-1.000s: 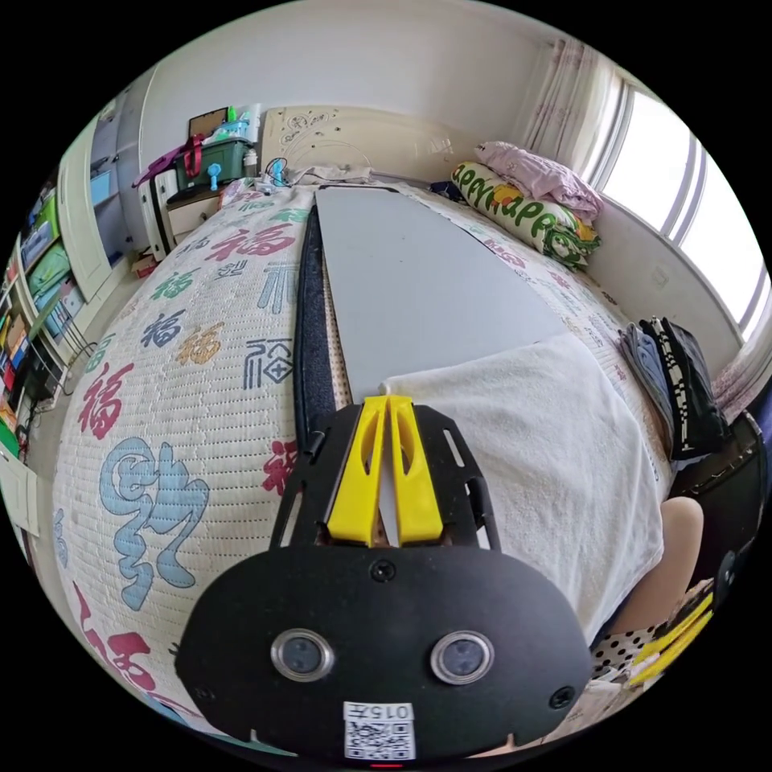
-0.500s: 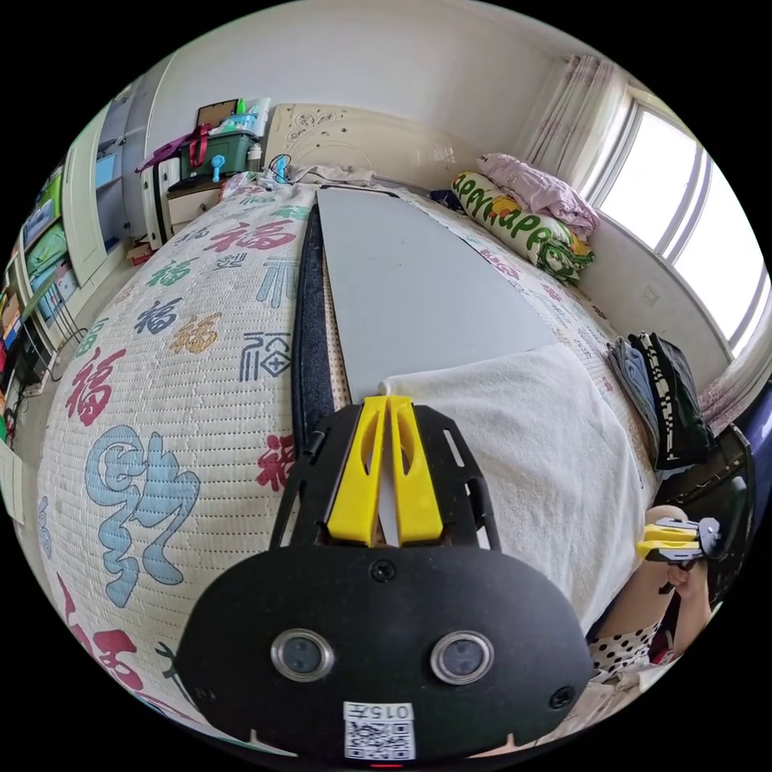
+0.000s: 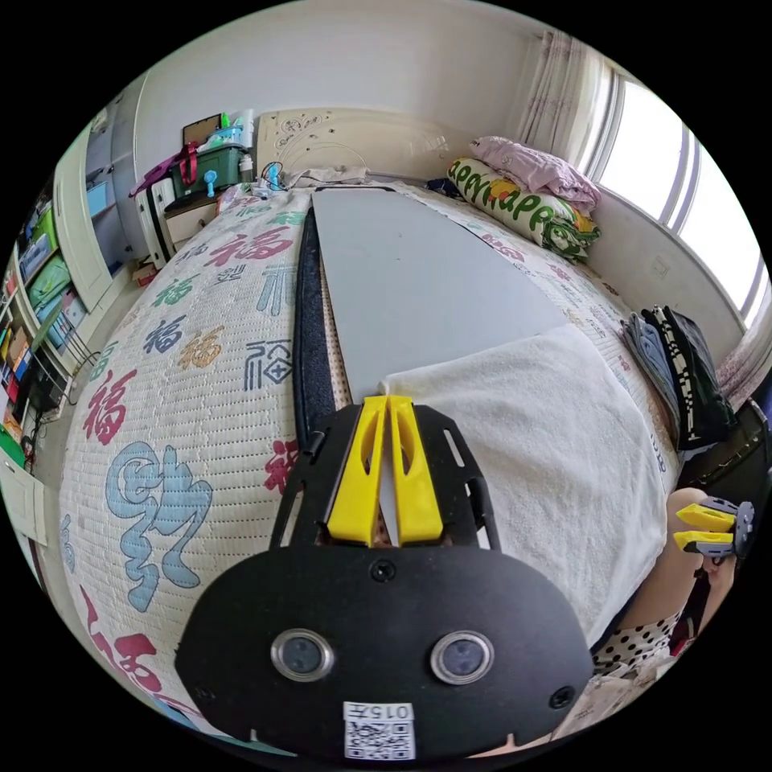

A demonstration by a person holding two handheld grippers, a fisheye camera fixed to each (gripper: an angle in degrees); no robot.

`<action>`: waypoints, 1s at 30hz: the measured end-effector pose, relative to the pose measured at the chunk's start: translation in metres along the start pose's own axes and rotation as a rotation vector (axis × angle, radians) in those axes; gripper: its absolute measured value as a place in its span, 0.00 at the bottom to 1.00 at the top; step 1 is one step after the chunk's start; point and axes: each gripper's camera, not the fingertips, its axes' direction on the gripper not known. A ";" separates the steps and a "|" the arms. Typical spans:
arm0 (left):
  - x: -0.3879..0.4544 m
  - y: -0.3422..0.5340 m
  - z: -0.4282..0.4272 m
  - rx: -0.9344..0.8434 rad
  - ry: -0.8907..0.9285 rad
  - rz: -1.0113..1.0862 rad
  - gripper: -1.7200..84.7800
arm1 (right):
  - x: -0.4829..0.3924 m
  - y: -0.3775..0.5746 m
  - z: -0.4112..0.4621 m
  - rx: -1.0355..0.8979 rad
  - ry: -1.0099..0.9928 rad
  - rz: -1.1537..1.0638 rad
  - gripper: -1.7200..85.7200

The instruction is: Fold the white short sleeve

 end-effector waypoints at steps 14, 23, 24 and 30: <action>0.004 0.004 0.010 0.012 0.037 -0.025 0.01 | -0.195 0.032 0.048 0.136 -0.343 -0.461 0.13; -0.001 0.002 0.027 0.002 0.088 -0.061 0.01 | -0.247 0.062 0.097 0.075 -0.154 -0.552 0.12; -0.001 0.002 0.029 0.002 0.093 -0.063 0.01 | -0.249 0.063 0.100 0.071 -0.141 -0.552 0.12; 0.000 0.002 0.041 0.001 0.102 -0.070 0.01 | -0.264 0.079 0.102 0.064 -0.057 -0.584 0.07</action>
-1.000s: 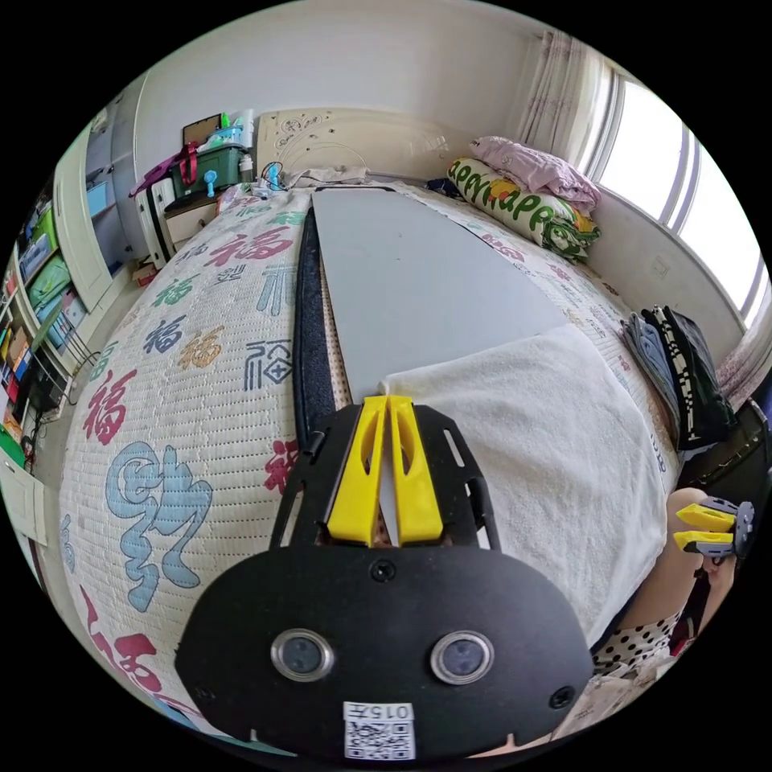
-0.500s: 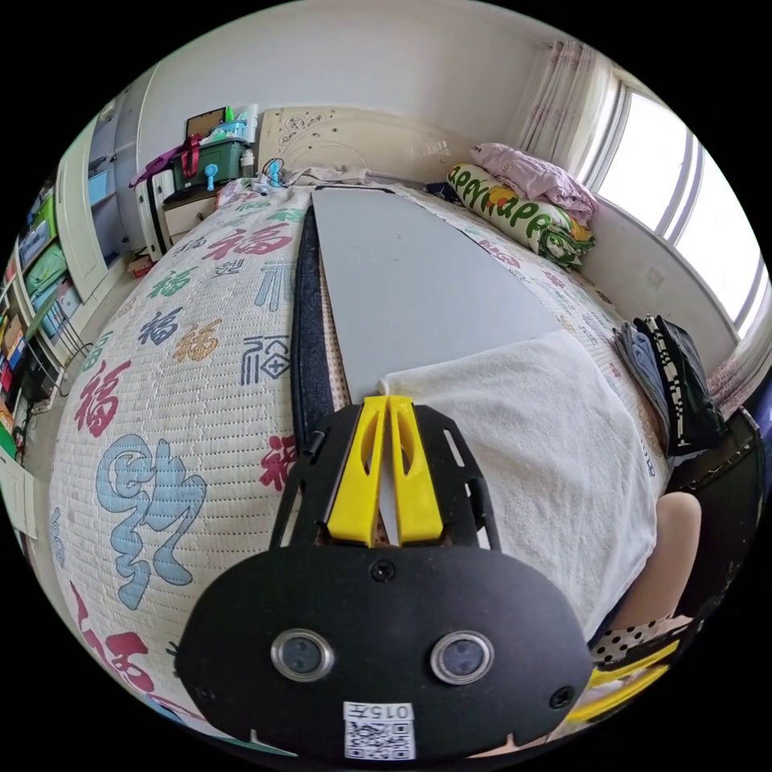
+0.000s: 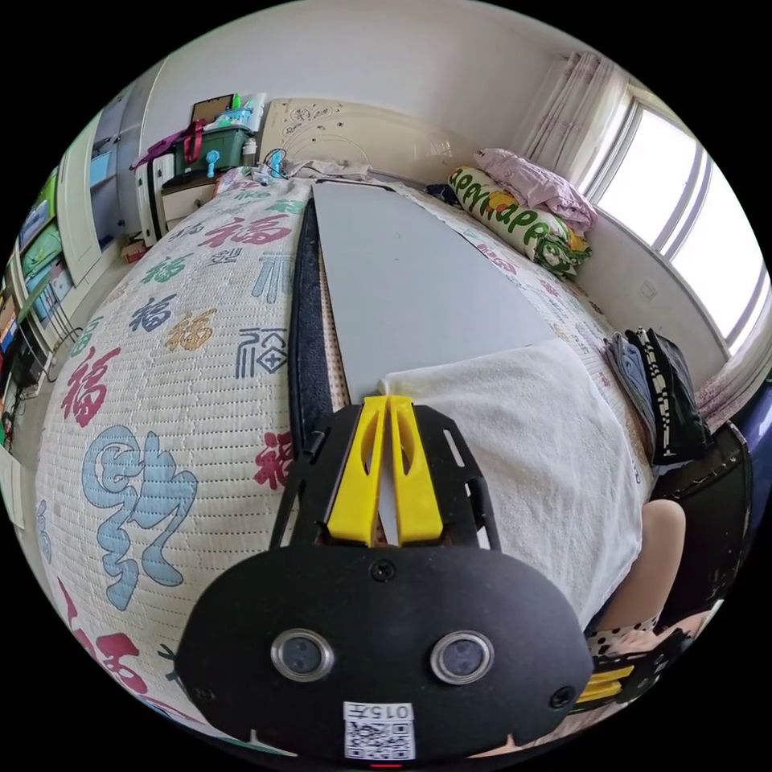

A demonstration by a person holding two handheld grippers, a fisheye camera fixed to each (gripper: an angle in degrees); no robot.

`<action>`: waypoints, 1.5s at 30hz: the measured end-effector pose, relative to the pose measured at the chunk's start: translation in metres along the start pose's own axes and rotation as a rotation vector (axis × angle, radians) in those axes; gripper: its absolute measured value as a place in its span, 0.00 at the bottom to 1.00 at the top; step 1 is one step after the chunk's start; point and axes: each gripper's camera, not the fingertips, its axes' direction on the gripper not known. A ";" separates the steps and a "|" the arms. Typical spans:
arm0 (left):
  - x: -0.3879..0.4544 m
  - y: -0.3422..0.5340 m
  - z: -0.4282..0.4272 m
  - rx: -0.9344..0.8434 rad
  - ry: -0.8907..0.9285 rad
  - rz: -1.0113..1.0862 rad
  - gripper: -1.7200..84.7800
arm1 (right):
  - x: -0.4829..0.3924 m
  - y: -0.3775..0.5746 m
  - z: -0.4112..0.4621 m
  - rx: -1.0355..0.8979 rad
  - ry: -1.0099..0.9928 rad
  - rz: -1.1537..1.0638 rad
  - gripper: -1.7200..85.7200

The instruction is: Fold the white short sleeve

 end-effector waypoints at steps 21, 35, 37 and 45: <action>0.000 -0.003 0.045 0.005 -0.059 0.014 0.02 | 0.000 -0.015 -0.081 0.003 -0.188 -0.050 0.14; -0.095 0.010 0.062 0.116 0.282 -0.221 0.10 | 0.146 -0.033 -0.263 0.256 -0.426 0.089 0.10; -0.101 0.008 0.067 0.114 0.308 -0.219 0.12 | 0.201 -0.036 -0.281 0.290 -0.337 0.244 0.11; -0.132 0.003 0.081 0.110 0.400 -0.227 0.15 | 0.408 -0.026 -0.329 0.578 -0.485 0.765 0.18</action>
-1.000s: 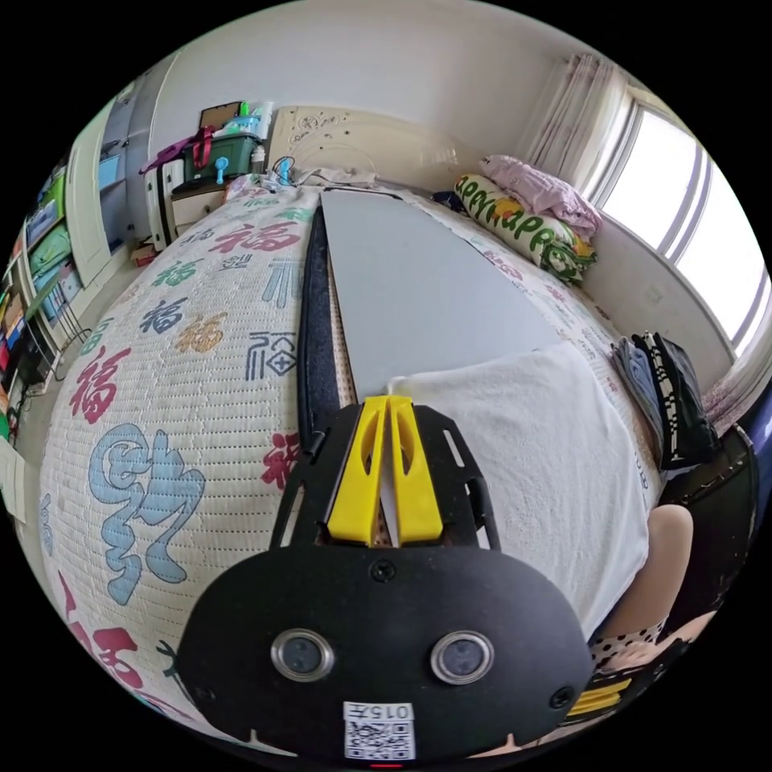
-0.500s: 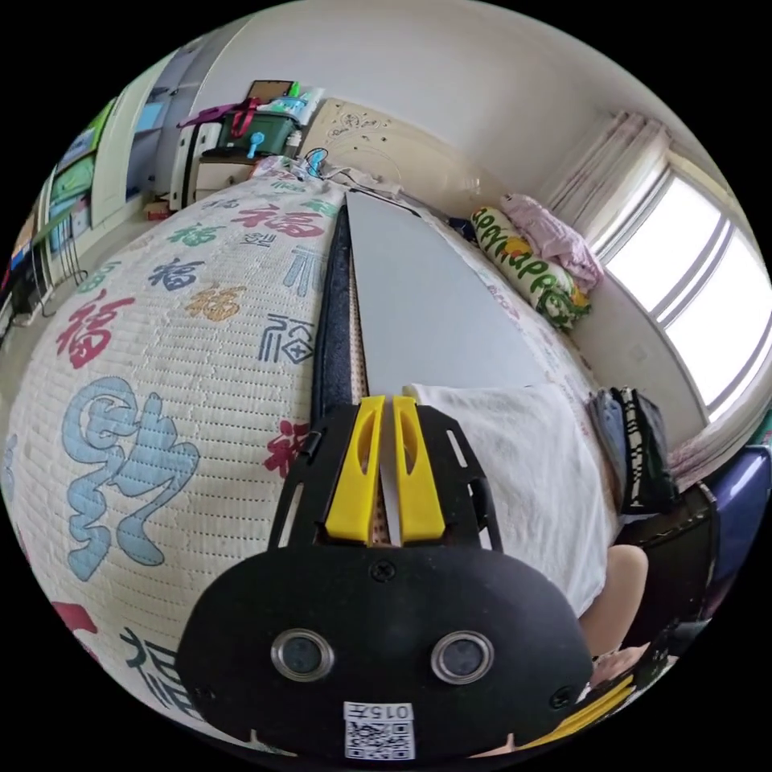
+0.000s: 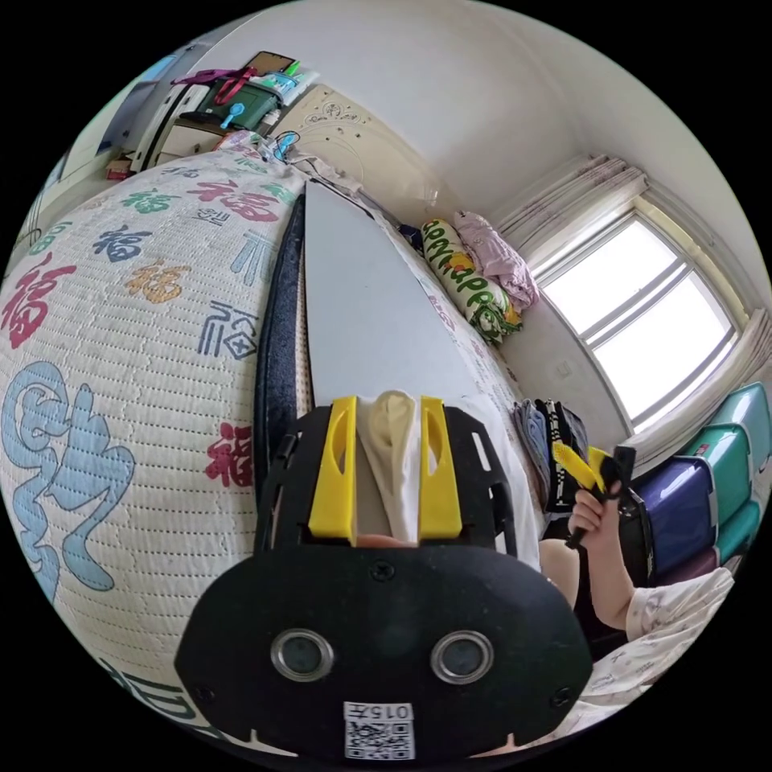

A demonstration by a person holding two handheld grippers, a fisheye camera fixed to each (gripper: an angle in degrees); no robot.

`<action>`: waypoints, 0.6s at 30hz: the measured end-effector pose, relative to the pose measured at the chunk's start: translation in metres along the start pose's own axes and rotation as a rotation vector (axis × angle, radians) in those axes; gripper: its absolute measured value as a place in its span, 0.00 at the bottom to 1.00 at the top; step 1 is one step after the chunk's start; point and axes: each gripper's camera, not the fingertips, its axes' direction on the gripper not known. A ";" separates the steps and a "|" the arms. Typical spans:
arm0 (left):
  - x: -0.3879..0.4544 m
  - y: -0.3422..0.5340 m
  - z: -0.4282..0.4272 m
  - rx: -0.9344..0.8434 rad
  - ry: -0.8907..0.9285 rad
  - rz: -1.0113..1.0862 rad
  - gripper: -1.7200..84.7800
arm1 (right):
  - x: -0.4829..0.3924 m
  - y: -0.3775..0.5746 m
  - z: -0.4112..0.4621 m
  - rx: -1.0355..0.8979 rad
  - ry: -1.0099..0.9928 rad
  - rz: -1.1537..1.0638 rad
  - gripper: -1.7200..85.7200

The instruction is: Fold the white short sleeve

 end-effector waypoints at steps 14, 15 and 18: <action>-0.032 -0.025 -0.025 0.012 0.066 0.044 0.19 | 0.014 -0.116 0.117 -0.214 0.123 0.183 0.21; -0.034 -0.027 -0.018 -0.016 0.052 0.054 0.19 | 0.012 -0.117 0.122 -0.218 0.120 0.186 0.21; -0.039 -0.029 -0.002 -0.055 0.027 0.067 0.20 | -0.009 -0.121 0.141 -0.226 0.145 0.170 0.21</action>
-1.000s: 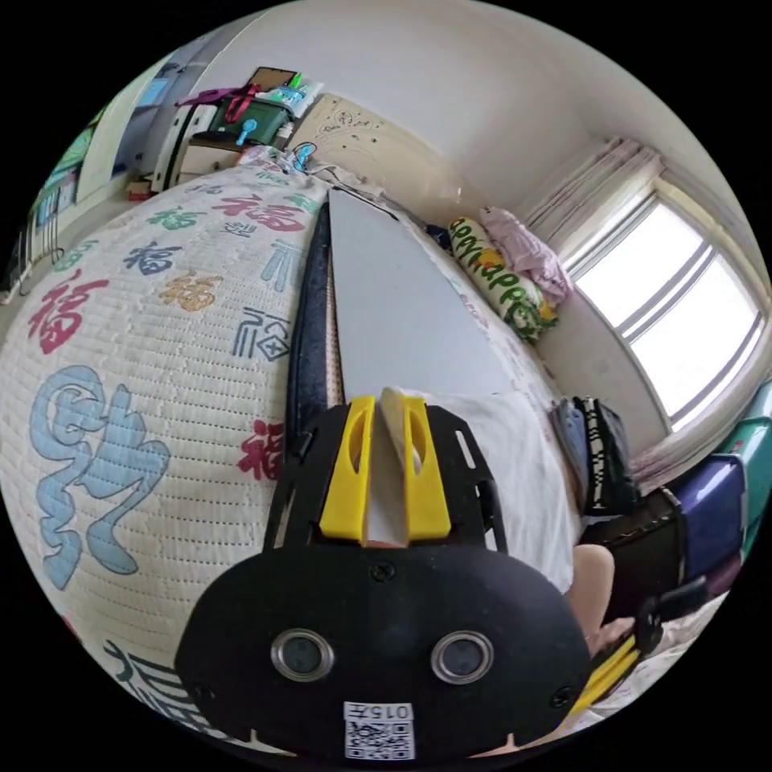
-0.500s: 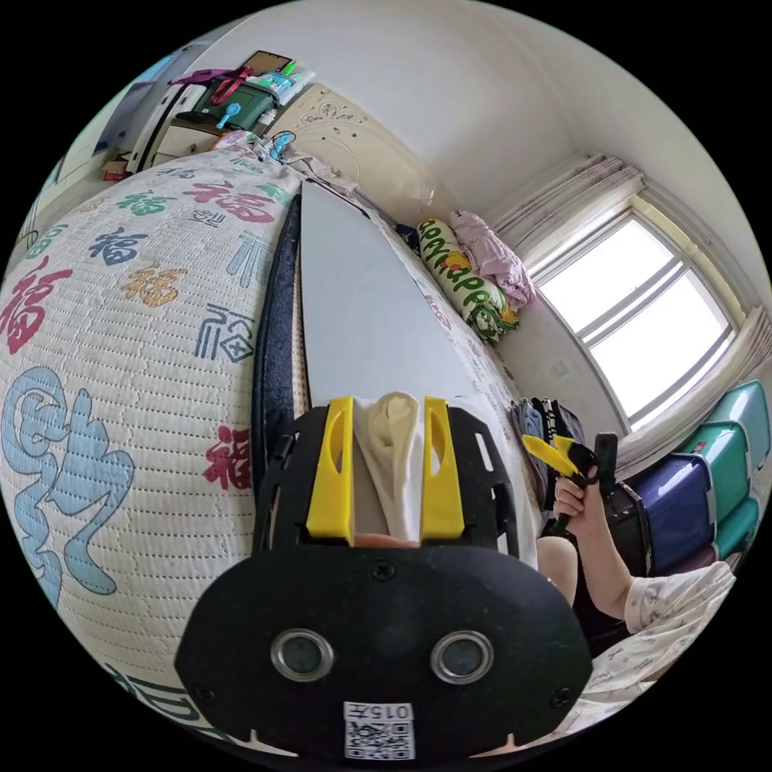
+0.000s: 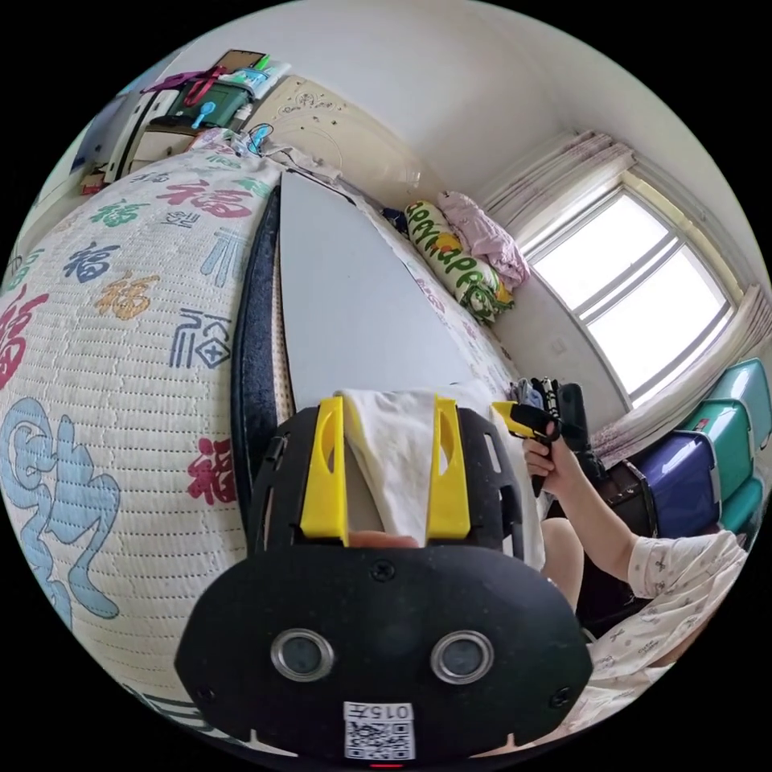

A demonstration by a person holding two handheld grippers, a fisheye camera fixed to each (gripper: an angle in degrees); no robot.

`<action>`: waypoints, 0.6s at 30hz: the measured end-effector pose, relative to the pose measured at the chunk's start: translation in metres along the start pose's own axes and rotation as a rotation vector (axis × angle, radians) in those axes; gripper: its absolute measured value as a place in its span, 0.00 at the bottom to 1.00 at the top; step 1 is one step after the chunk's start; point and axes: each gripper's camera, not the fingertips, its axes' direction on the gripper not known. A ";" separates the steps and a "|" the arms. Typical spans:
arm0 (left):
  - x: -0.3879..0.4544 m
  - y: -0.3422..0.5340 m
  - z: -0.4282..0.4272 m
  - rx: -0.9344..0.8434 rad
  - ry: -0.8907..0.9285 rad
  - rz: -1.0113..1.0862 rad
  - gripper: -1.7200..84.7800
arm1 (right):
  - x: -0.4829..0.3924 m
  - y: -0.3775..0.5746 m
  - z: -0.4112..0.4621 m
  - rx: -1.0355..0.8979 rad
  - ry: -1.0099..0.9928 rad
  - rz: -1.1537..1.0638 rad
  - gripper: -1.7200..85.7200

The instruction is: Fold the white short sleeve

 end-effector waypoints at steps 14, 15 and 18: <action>-0.031 -0.011 0.002 -0.122 0.015 0.023 0.15 | -0.109 0.042 0.080 -0.024 0.143 -0.077 0.17; -0.032 -0.011 0.000 -0.130 0.013 0.027 0.15 | -0.114 0.045 0.084 -0.024 0.150 -0.081 0.17; -0.039 -0.010 -0.007 -0.148 0.006 0.025 0.12 | -0.137 0.062 0.102 -0.023 0.184 -0.101 0.16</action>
